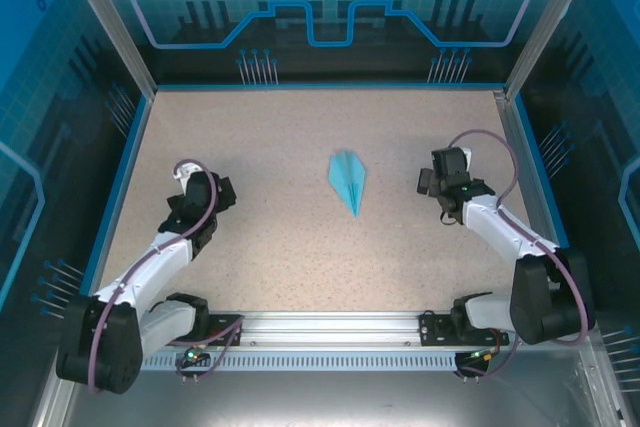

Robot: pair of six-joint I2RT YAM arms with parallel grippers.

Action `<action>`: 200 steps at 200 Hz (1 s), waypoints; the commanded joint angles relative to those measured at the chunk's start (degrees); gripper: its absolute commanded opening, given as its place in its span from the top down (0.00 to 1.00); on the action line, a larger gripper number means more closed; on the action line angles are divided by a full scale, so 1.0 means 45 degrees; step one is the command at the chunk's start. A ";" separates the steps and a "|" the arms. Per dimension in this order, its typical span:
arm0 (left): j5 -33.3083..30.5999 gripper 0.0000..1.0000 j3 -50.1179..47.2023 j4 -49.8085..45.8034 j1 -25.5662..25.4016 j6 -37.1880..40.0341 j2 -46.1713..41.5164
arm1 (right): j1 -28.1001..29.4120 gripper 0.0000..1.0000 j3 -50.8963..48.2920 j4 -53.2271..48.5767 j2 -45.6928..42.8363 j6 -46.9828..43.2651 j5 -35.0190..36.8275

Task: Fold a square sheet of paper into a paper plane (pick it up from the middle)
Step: Reset both arms

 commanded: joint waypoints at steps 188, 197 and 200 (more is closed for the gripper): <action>0.5748 0.01 -0.1169 1.0972 0.1912 0.3309 0.5796 | -0.1704 0.01 -0.4232 1.3180 0.2049 -0.4173 -0.4197; 0.5805 0.02 -0.1119 1.0825 0.1924 0.3321 0.5766 | -0.1676 0.01 -0.4288 1.3533 0.2341 -0.4243 -0.4303; 0.5768 0.02 -0.1105 1.0833 0.1914 0.3332 0.5771 | -0.1644 0.01 -0.4282 1.3546 0.2399 -0.4286 -0.4341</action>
